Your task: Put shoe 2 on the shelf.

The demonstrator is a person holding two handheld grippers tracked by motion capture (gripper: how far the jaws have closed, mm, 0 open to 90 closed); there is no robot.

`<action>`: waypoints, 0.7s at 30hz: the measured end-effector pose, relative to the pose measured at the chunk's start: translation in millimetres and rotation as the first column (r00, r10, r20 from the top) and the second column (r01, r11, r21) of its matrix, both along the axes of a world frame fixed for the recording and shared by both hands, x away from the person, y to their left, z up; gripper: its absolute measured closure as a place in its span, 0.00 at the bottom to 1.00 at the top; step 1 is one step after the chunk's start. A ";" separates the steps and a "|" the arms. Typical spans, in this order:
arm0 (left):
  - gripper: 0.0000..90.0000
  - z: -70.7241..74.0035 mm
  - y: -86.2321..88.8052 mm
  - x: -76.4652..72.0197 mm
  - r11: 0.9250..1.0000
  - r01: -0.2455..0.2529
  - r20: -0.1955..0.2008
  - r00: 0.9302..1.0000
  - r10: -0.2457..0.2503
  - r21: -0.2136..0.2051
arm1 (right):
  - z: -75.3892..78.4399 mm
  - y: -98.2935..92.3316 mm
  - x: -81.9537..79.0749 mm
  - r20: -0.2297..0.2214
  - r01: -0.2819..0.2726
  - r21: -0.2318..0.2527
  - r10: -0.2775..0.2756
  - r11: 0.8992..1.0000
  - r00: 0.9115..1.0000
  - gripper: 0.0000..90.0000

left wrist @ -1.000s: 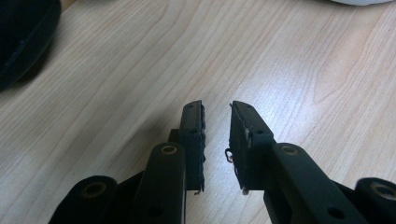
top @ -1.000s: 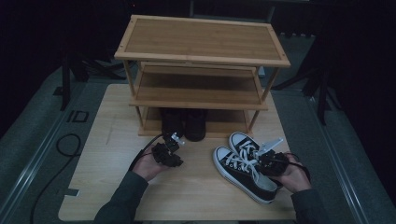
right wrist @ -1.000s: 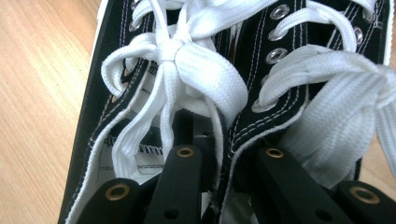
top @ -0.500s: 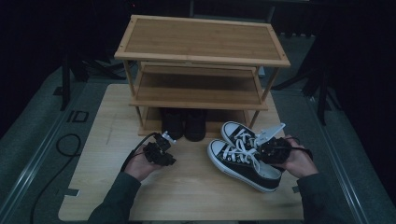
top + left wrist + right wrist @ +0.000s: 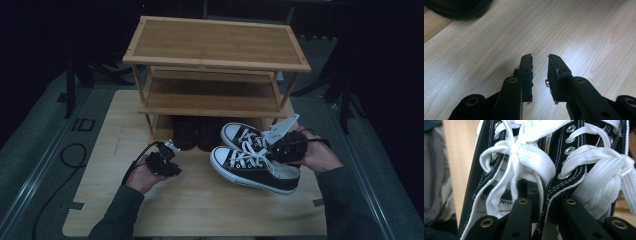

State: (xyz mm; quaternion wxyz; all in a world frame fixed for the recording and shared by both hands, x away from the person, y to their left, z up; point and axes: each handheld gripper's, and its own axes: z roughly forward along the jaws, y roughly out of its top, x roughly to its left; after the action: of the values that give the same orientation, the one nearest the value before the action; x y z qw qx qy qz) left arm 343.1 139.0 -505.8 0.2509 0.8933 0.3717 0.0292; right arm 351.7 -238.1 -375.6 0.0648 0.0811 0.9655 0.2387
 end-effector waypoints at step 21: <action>0.82 5.0 10.3 -1.1 1.000 -0.025 0.008 1.000 0.026 -0.018 | 67.0 44.3 36.2 0.066 -0.007 0.063 0.003 0.998 0.998 0.93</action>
State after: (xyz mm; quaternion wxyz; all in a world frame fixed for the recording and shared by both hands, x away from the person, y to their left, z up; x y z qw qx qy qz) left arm 342.0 149.3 -500.8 0.2600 0.8861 0.3822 0.0329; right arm 387.9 -193.7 -308.6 0.0935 0.0729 0.9551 0.2717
